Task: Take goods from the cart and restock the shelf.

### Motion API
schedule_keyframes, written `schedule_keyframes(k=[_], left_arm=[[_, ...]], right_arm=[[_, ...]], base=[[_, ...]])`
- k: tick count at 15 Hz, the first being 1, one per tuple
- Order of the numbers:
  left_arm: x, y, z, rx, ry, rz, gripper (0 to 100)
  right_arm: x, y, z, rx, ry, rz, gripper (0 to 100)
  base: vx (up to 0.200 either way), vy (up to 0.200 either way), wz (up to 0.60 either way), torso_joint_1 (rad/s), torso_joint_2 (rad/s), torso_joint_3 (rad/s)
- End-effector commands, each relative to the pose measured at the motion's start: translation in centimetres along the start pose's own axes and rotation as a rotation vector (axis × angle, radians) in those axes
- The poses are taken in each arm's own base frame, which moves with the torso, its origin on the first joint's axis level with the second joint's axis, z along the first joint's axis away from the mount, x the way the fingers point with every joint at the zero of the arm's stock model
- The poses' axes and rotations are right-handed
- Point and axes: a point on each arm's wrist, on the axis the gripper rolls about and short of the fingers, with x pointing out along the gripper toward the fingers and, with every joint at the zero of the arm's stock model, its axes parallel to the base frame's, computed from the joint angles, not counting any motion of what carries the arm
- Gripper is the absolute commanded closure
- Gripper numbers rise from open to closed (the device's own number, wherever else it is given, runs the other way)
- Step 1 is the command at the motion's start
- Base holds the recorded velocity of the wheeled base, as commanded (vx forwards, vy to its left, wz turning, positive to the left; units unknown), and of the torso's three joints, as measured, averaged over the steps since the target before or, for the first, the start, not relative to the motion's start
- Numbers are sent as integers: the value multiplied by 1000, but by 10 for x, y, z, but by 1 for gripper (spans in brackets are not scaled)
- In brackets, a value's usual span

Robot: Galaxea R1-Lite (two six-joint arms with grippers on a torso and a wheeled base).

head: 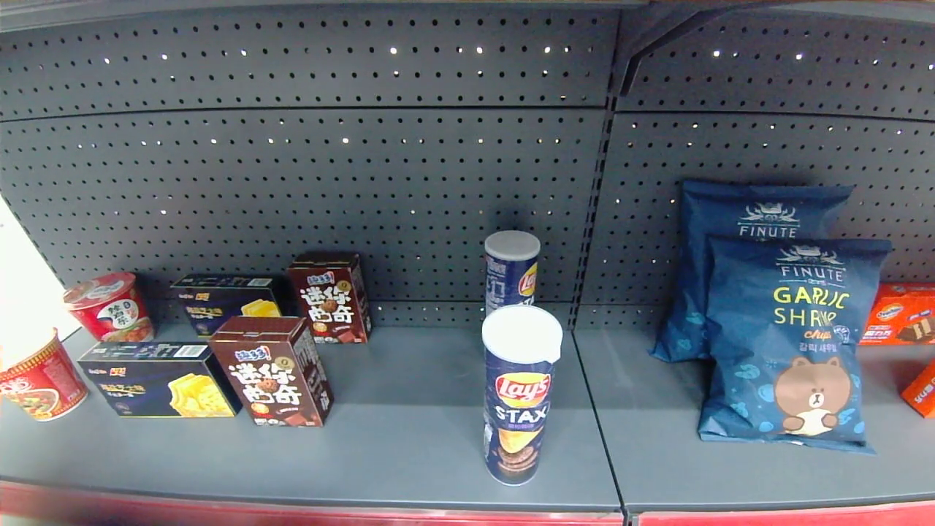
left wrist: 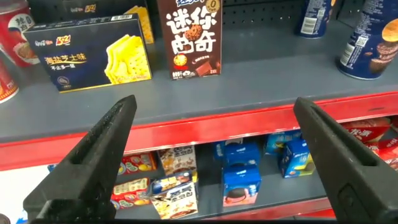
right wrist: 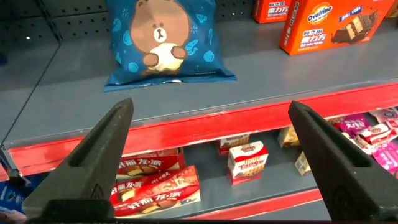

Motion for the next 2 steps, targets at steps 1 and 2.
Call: schedule_keyframes(k=[1,2], left_arm=[[0,0,0,0,3,1,0],[0,0,0,0,3,1,0]], right_arm=[[0,0,0,2,2,0,0],[0,0,0,4,2,-1,0]], base=[[0,0,0,0,0,0],[0,0,0,0,0,0]])
